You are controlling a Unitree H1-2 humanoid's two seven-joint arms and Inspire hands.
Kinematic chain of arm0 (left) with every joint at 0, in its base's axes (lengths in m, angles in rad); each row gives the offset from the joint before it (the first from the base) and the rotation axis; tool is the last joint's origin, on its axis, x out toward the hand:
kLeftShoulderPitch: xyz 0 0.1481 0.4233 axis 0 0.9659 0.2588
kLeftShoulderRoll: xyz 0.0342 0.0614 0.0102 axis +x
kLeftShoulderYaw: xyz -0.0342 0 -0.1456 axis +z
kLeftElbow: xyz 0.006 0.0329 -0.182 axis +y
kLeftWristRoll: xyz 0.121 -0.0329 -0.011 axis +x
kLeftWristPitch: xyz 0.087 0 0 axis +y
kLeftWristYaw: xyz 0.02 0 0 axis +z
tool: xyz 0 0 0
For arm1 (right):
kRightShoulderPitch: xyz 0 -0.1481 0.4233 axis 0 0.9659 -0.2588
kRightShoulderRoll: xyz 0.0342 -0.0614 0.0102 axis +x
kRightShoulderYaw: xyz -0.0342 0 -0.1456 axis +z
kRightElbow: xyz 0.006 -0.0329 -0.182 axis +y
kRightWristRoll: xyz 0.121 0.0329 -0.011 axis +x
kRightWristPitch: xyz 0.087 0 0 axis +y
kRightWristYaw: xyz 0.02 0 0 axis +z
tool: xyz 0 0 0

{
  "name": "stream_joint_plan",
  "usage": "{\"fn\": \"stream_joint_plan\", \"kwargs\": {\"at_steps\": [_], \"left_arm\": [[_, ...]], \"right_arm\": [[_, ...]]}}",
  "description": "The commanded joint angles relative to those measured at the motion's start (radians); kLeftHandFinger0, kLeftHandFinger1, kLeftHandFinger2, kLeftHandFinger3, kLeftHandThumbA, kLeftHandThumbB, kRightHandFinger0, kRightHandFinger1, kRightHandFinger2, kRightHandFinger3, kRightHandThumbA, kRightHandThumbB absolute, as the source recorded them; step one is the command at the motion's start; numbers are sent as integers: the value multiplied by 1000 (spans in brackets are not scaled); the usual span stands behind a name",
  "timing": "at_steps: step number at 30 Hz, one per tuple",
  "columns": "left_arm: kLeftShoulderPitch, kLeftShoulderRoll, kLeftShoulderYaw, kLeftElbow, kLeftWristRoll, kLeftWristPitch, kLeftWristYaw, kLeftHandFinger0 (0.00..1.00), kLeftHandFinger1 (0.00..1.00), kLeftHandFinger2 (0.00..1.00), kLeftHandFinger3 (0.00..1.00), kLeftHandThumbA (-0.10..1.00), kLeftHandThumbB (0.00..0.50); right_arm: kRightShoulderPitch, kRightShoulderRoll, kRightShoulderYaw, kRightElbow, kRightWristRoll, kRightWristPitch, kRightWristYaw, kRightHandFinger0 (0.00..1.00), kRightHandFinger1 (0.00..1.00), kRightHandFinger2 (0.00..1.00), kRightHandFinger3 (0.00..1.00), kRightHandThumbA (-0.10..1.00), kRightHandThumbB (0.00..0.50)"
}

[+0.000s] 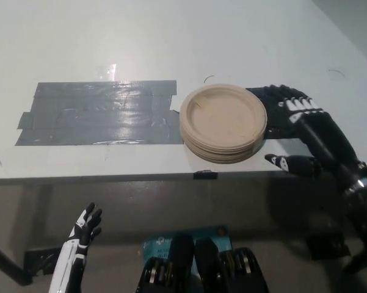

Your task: A stack of plates is kept in the middle of the desk close to the robot and the robot grabs the stack with its right hand, picks it up and hands it to a person.

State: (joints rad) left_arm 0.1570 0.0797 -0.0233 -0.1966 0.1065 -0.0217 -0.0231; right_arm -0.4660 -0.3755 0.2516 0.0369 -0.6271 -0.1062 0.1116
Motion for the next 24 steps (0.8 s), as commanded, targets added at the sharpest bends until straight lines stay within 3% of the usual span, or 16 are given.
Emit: {"fn": "stream_joint_plan", "kwargs": {"at_steps": [1,13,24], "left_arm": [[-10,4,-1,-28,10,-22,2,1000,1000,1000,1000,1000,0],[-9,7,-5,-35,15,-13,-1,1000,1000,1000,1000,1000,0],[-15,8,-5,-43,18,-6,-2,1000,1000,1000,1000,1000,0]], "right_arm": [[-86,-19,25,43,-86,-15,-14,1000,1000,1000,1000,909,439],[-113,23,70,113,-132,-2,-23,1000,1000,1000,1000,900,415],[-149,20,117,178,-192,-14,-28,1000,1000,1000,1000,952,433]]}}
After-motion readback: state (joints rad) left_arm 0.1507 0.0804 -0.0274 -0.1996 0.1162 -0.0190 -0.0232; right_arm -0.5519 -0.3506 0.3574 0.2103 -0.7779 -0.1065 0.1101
